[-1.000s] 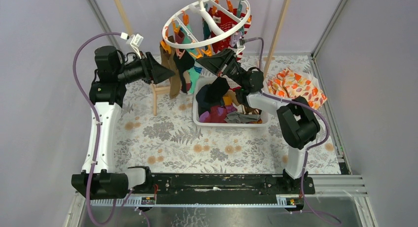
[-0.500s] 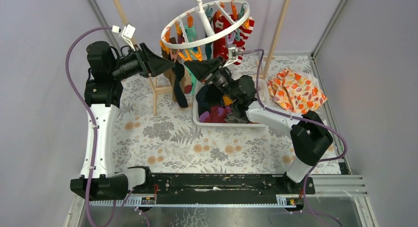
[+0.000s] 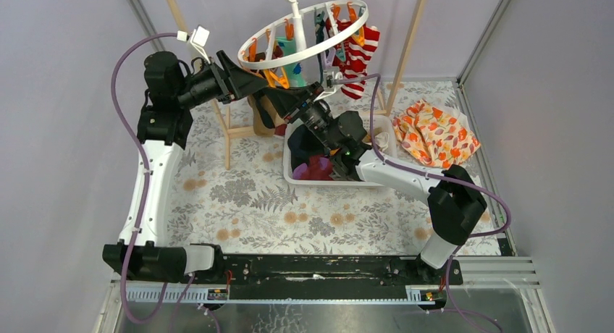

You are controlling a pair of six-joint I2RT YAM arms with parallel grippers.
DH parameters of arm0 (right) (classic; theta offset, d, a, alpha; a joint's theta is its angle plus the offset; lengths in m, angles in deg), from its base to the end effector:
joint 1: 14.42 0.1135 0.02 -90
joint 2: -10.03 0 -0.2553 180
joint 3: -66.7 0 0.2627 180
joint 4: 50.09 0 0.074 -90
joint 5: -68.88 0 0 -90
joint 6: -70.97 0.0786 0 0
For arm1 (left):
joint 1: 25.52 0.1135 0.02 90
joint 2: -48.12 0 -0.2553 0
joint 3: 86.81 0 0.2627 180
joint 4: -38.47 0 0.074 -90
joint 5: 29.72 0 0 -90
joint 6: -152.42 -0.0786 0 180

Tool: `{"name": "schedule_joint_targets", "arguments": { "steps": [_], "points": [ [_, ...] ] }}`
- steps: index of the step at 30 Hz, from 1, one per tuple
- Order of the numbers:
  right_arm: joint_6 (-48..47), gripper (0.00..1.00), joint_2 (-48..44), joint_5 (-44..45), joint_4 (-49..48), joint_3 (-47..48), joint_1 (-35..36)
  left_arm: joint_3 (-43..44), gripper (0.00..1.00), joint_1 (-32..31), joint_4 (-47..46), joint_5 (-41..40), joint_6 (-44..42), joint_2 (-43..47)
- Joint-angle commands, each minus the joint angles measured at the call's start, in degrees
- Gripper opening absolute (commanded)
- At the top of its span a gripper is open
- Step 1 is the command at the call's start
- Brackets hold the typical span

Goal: Clip the socks to the hanger
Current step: Open the clamp at the hanger.

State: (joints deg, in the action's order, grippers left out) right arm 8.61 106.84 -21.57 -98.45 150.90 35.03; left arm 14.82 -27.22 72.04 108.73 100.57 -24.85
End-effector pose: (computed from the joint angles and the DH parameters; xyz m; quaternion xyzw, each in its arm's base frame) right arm 0.2794 0.3275 0.3988 -0.0897 0.4470 0.5560 0.6950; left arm 0.2995 -0.0677 0.4728 0.0534 0.7249 -0.4943 0.4767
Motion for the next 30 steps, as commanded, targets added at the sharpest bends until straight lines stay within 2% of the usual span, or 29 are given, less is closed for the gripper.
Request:
{"name": "schedule_joint_targets", "arguments": {
  "steps": [1, 9, 16, 23, 27, 30],
  "points": [
    [-5.33, 0.0, 0.22, 2.7, 0.34, 3.41, 1.29, 1.72, 0.7, -0.2, -5.37, -2.68, 4.09, -1.72],
    [-9.03, 0.0, 0.5, 4.26, 3.34, 4.63, 2.64, 2.83, 0.62, -1.26, -8.17, -1.59, 7.36, -3.21],
    [-11.31, 0.0, 0.83, 5.2, 5.47, 5.78, 3.49, 3.86, 0.62, -1.6, -7.72, -2.64, 6.32, -3.77],
    [-13.04, 0.0, 1.09, 5.88, 7.15, 6.86, 4.08, 5.08, 0.56, -1.82, -4.79, -4.96, 4.21, -5.77],
    [-13.17, 0.0, 1.1, 5.72, 7.16, 6.87, 4.11, 5.99, 0.45, -1.82, -3.49, -6.78, 3.36, -6.9],
    [-13.59, 0.07, 0.58, 5.7, 7.75, 6.47, 4.16, 6.35, 0.29, -1.8, -3.16, -7.34, 2.84, -7.04]
  ]
}}
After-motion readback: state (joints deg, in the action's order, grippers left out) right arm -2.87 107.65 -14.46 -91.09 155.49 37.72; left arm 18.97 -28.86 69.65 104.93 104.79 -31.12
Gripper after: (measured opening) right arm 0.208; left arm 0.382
